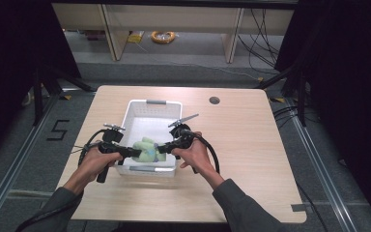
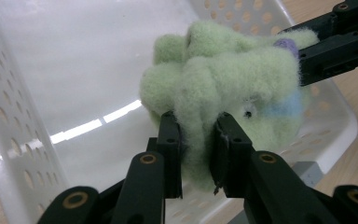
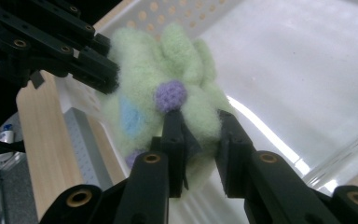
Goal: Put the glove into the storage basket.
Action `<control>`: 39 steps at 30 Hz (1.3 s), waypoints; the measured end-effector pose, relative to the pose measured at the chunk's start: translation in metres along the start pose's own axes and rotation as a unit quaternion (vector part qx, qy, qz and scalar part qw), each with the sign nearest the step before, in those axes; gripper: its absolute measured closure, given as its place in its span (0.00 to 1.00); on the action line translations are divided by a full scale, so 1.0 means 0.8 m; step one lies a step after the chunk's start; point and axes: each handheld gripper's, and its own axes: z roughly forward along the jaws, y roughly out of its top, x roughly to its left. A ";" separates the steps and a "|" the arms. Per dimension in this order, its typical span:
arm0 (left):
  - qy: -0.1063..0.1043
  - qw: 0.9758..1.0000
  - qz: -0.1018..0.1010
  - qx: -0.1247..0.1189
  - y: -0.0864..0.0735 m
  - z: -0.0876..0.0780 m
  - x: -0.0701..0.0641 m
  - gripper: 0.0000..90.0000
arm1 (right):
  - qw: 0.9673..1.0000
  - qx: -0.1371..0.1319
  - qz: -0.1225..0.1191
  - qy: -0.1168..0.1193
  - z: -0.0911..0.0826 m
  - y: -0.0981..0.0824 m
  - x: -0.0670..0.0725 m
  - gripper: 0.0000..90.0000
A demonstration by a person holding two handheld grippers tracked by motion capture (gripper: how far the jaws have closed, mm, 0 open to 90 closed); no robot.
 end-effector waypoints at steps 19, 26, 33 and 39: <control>0.030 0.998 0.015 0.059 -0.002 0.019 0.008 0.80 | 0.998 0.042 -0.007 -0.039 0.026 -0.003 0.003 0.83; 0.038 0.996 0.025 0.076 -0.002 0.022 0.011 0.77 | 0.997 0.056 -0.013 -0.042 0.031 -0.004 0.003 0.80; 0.049 0.996 0.030 0.069 0.000 0.023 0.004 0.69 | 0.996 0.057 -0.013 -0.062 0.030 -0.001 0.005 0.68; 0.069 0.995 0.045 0.061 0.003 0.017 -0.002 0.60 | 0.997 0.043 -0.013 -0.068 0.020 0.005 0.004 0.61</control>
